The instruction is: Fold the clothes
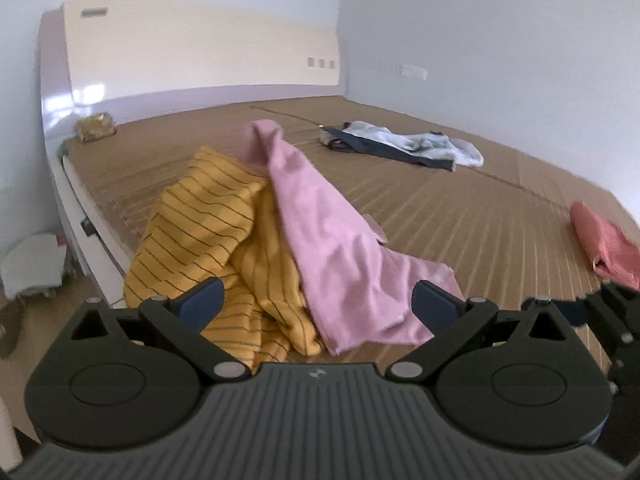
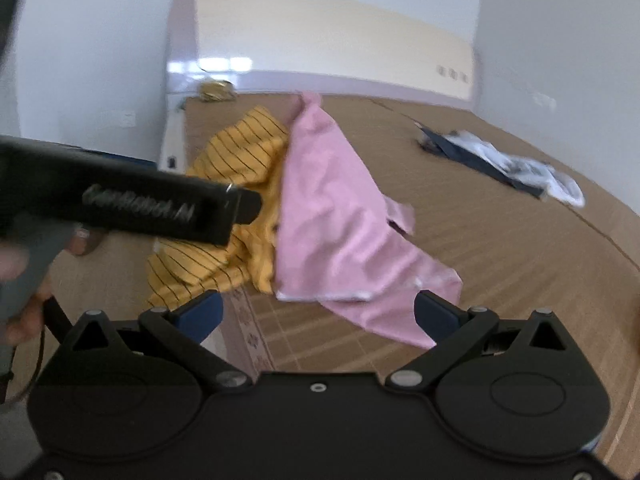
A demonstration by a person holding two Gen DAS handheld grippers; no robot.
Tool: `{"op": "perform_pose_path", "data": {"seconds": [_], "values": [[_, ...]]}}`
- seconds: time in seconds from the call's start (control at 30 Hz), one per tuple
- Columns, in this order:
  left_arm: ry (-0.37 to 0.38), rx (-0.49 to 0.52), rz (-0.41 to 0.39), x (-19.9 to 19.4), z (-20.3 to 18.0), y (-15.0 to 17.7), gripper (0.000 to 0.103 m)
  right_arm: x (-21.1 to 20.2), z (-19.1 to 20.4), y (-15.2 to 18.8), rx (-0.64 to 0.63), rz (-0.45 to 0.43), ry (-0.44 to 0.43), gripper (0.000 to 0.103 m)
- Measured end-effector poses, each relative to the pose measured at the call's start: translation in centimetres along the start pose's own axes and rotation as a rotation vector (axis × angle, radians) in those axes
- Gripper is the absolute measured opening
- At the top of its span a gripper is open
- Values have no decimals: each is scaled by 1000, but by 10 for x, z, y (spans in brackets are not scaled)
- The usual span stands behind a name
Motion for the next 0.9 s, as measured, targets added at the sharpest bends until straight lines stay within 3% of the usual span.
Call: {"op": "perform_pose_path", "data": {"seconds": [0.17, 0.37, 0.5, 0.6, 0.63, 0.7, 0.73, 0.8, 0.9], "values": [[-43, -159, -59, 19, 46, -11, 102, 13, -15, -17, 17, -89, -45, 102], [-63, -315, -86, 42, 85, 6, 102, 62, -30, -50, 31, -133, -46, 100], [-120, -284, -78, 49, 87, 8, 102, 110, -27, -86, 74, -125, -85, 97], [-116, -215, -57, 58, 75, 10, 102, 144, -26, -108, 131, -101, -98, 93], [-115, -193, -49, 61, 71, 10, 102, 154, -26, -114, 142, -86, -89, 89], [-131, -158, -34, 67, 64, 9, 102, 170, -28, -118, 163, -49, -96, 47], [-138, -146, -25, 70, 62, 10, 102, 176, -29, -118, 175, -25, -117, 41], [-141, -128, -7, 75, 57, 13, 102, 172, -33, -115, 194, -27, -120, 19], [-141, -102, 13, 84, 51, 15, 102, 150, -44, -105, 229, -80, -135, 13]]}}
Point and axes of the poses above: each gripper's, at about its wrist camera, not at the fingertips, and x roughly the way its jaws point, z to its left, y to its underside, the point moved 8 cm from there along x, roughly the way its jaws point, and after that the axes turned 14 degrees about z, right-handed, at the moved point
